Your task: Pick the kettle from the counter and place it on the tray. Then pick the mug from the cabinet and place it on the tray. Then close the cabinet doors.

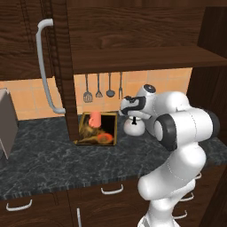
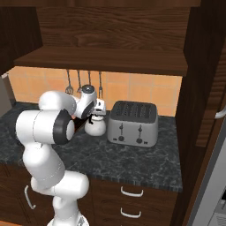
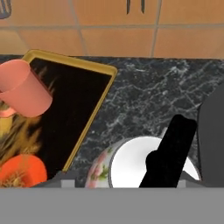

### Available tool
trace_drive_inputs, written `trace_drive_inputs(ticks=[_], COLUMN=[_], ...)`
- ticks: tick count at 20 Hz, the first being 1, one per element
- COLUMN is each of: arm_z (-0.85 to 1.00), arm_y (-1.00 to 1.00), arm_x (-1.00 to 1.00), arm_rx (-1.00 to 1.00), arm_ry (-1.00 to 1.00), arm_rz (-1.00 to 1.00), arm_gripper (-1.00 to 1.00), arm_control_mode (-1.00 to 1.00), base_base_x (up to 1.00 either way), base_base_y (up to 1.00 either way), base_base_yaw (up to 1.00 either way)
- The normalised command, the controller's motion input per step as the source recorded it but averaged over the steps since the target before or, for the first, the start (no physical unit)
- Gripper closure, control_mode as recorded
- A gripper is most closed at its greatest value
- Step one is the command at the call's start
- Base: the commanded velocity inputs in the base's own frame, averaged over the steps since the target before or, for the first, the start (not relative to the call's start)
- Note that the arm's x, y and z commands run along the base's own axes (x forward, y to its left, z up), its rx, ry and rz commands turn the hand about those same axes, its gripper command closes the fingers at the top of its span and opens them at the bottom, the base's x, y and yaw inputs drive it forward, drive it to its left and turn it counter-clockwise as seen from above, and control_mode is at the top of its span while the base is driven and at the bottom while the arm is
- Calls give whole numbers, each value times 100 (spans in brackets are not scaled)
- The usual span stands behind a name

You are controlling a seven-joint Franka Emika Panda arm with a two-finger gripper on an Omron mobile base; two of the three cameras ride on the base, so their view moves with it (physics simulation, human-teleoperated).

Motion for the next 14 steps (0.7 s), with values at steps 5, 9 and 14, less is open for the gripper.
trace_drive_inputs(ticks=[5, 9, 14], arm_z=[-17, 1, 31], arm_y=[0, 0, 11], arm_x=[-22, -42, -24], arm_rx=[0, 0, 0], arm_ry=[-10, -12, -14], arm_rz=[0, 0, 0], arm_gripper=[100, 100, 100], arm_control_mode=[-100, -100, -100], base_base_x=[0, 0, 0], base_base_y=[0, 0, 0], base_base_yaw=[0, 0, 0])
